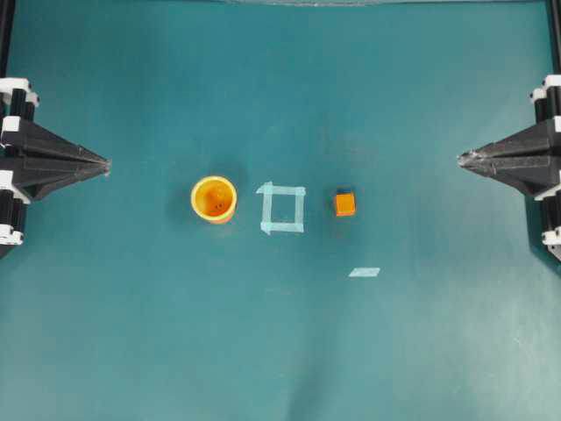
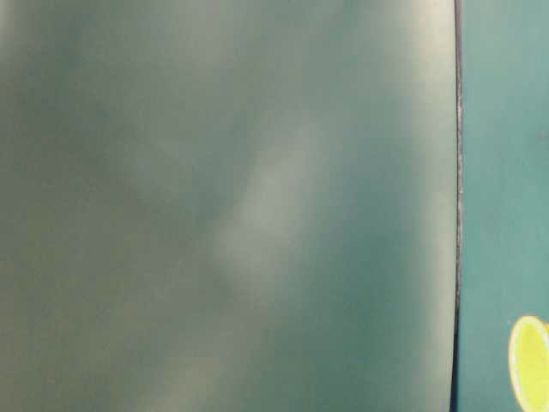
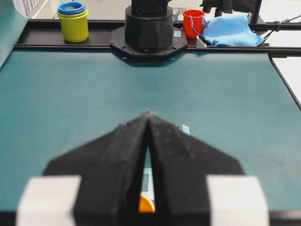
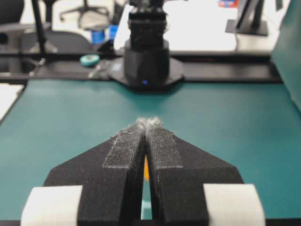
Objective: Move the block to the right with right arm.
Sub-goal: 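Move the right gripper left over the orange block and close on it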
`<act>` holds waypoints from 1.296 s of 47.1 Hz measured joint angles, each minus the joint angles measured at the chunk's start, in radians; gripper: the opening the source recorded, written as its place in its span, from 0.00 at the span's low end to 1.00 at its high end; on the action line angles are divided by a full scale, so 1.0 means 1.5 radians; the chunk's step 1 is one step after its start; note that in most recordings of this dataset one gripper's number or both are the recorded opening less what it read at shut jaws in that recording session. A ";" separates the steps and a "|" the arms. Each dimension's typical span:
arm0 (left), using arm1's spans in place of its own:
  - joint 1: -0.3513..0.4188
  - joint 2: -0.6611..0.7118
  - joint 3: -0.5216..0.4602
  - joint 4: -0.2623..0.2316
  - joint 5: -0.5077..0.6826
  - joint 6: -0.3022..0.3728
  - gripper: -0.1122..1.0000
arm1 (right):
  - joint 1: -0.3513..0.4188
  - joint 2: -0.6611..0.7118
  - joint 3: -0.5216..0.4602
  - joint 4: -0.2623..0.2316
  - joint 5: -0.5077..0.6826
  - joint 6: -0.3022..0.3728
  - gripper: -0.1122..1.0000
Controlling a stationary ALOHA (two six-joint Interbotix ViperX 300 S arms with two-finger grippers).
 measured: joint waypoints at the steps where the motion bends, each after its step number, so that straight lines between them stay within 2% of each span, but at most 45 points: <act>1: 0.001 0.000 0.000 0.001 0.000 0.001 0.10 | 0.000 -0.001 0.000 0.000 0.000 0.000 0.10; 8: -0.006 0.010 -0.008 0.006 0.005 -0.011 0.10 | 0.000 0.008 -0.005 0.000 0.015 0.001 0.10; 29: -0.012 0.053 -0.020 0.007 0.010 0.000 0.10 | 0.000 0.073 -0.032 0.004 0.037 0.002 0.11; 33: -0.012 0.044 -0.019 0.007 0.021 0.003 0.10 | -0.005 0.087 -0.037 0.004 0.037 0.002 0.18; 49: -0.012 0.007 -0.020 0.007 0.086 0.003 0.10 | -0.046 0.181 -0.078 0.004 0.036 0.002 0.54; 54: -0.012 0.001 -0.021 0.008 0.090 0.003 0.10 | -0.054 0.226 -0.094 0.005 0.036 0.002 0.60; 61: -0.012 -0.003 -0.021 0.007 0.090 0.003 0.10 | -0.056 0.295 -0.118 0.003 0.036 -0.008 0.60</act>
